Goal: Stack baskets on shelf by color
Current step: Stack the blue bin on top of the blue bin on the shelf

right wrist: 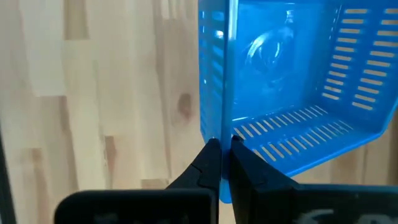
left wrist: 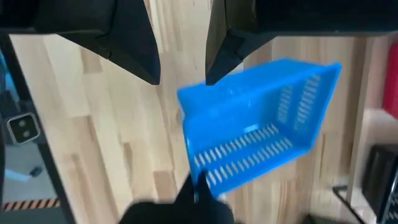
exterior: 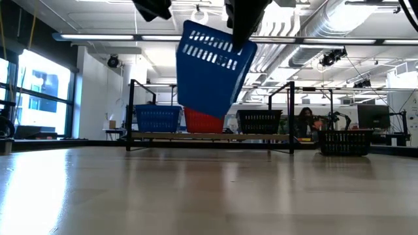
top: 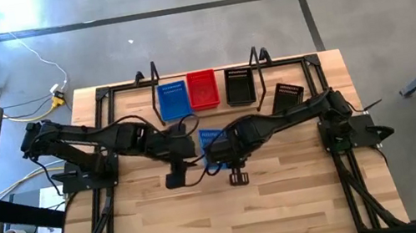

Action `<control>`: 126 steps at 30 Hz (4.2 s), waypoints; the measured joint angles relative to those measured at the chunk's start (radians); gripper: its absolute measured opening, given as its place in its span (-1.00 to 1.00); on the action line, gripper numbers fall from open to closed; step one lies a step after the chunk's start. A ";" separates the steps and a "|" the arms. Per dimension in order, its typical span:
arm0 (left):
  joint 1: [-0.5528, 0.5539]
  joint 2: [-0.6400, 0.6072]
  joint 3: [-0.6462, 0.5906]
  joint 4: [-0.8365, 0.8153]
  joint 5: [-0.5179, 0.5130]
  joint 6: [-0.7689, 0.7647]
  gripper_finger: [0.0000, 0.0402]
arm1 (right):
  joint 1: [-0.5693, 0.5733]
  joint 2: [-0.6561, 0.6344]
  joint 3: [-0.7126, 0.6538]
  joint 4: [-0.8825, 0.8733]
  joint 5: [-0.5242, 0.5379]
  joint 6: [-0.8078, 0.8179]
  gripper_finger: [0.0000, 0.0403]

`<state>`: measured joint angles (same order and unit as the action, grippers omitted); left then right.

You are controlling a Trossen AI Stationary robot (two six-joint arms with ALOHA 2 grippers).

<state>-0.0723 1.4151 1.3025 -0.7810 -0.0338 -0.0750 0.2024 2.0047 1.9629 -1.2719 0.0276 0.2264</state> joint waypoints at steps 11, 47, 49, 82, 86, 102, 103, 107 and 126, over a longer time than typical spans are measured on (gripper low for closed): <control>0.026 -0.008 0.000 -0.184 -0.049 0.151 -0.42 | 0.023 0.000 0.000 -0.089 0.023 -0.135 -1.00; 0.052 -0.007 0.000 -0.142 -0.042 0.602 -0.42 | 0.057 -0.003 0.106 -0.003 0.301 -0.569 -1.00; 0.052 -0.007 0.000 -0.142 -0.059 0.603 -0.43 | 0.055 -0.002 0.106 -0.010 0.289 -0.568 -1.00; 0.108 -0.007 0.001 -0.262 -0.206 0.764 -1.00 | 0.019 -0.001 0.162 -0.021 0.250 -0.371 -0.39; 0.129 -0.007 0.001 -0.291 -0.256 0.768 -1.00 | 0.002 -0.001 0.170 -0.030 0.255 -0.395 -0.39; 0.194 -0.007 0.001 -0.323 -0.278 0.793 -1.00 | -0.105 -0.093 0.170 -0.072 0.317 -0.408 -0.39; 0.197 -0.007 0.001 -0.323 -0.278 0.793 -1.00 | -0.115 -0.103 0.170 -0.071 0.324 -0.409 -0.39; 0.198 -0.007 0.001 -0.323 -0.286 0.810 -1.00 | -0.176 -0.141 0.170 -0.058 0.336 -0.407 -0.39; 0.204 -0.007 0.001 -0.190 -0.549 1.022 -1.00 | -0.465 -0.186 0.168 0.293 0.045 -0.232 -0.39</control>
<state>0.1315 1.4078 1.3033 -0.9714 -0.5830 0.9466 -0.2628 1.8191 2.1311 -0.9788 0.0725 -0.0054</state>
